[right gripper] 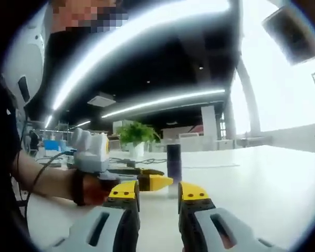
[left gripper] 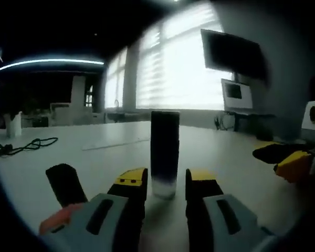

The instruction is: Pick up cosmetic bottle twist off cap place on table pick up cap screw tight cap place on table

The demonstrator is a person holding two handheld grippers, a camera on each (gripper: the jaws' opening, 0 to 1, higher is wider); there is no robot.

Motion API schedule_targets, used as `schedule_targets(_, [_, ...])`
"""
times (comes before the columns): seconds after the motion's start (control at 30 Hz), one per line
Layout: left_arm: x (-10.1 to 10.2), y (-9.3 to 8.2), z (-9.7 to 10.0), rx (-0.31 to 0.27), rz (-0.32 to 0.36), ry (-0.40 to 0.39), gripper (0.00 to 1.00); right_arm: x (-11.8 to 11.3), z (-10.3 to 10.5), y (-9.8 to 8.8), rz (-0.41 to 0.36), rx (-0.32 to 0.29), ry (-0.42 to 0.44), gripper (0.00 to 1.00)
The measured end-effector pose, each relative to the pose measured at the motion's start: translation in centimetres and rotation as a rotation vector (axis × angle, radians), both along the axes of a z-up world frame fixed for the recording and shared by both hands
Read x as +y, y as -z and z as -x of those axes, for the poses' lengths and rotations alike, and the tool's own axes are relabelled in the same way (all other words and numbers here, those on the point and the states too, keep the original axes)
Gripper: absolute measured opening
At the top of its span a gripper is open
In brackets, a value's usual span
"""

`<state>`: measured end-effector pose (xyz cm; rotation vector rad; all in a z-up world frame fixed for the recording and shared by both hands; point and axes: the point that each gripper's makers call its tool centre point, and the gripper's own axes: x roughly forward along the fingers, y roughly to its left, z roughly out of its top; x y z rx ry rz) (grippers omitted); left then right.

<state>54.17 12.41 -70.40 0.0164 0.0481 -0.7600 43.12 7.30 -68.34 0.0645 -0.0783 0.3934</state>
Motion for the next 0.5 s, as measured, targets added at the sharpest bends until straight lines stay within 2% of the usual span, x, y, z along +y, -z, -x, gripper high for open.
schedule_targets(0.07, [-0.3,0.1,-0.3,0.014,0.002,0.0,0.19,0.0,0.0,0.0,0.004,0.001,-0.001,0.23])
schedule_targets(0.5, [-1.9,0.1,-1.3,-0.002,0.001,-0.007,0.19,0.2,0.0,0.0,0.007,0.001,-0.006,0.23])
